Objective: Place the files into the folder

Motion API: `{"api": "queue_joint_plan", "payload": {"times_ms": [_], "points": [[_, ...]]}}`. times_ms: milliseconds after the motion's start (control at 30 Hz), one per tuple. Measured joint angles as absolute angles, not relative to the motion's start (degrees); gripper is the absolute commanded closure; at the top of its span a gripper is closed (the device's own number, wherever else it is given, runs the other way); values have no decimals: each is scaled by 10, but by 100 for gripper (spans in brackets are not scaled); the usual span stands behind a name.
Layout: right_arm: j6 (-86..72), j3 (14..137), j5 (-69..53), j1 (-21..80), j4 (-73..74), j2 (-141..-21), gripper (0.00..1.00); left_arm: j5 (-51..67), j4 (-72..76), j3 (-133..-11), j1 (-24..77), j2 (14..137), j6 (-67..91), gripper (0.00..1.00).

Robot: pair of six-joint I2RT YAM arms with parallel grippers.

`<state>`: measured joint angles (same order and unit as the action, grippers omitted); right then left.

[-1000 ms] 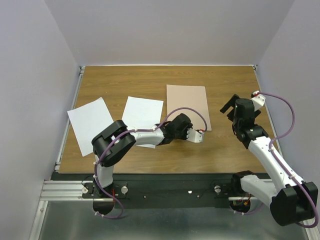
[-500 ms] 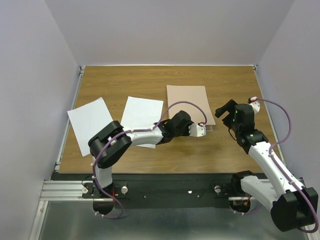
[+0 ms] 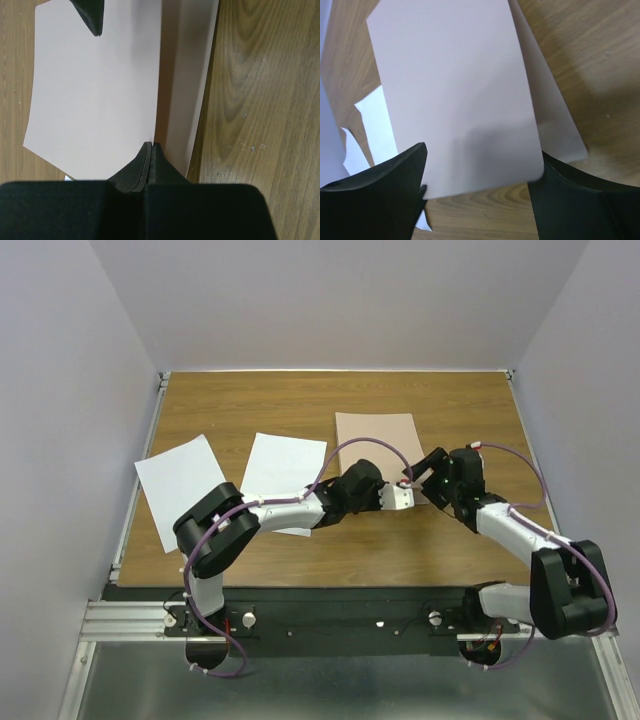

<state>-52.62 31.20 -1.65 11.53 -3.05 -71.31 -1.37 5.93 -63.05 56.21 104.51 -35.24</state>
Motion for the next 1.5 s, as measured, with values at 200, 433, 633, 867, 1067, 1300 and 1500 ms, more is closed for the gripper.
{"api": "queue_joint_plan", "payload": {"times_ms": [200,433,633,867,1067,1300,1500], "points": [[-552,312,-38,115,-136,-794,61,-4,59,-630,561,1045,-350,100],[-590,311,-41,118,-210,-841,99,11,42,-631,558,1044,-345,68],[-577,311,-11,123,-194,-800,99,46,10,-649,560,1023,-331,2],[-476,336,37,124,-91,-674,99,52,-45,-782,560,980,-321,2],[-341,429,37,133,25,-647,99,-9,-62,-964,559,965,-246,2],[-240,508,110,238,116,-655,99,-197,-107,-1218,547,985,-63,2],[-186,532,236,415,161,-667,96,-289,-132,-994,495,817,144,2]]}}
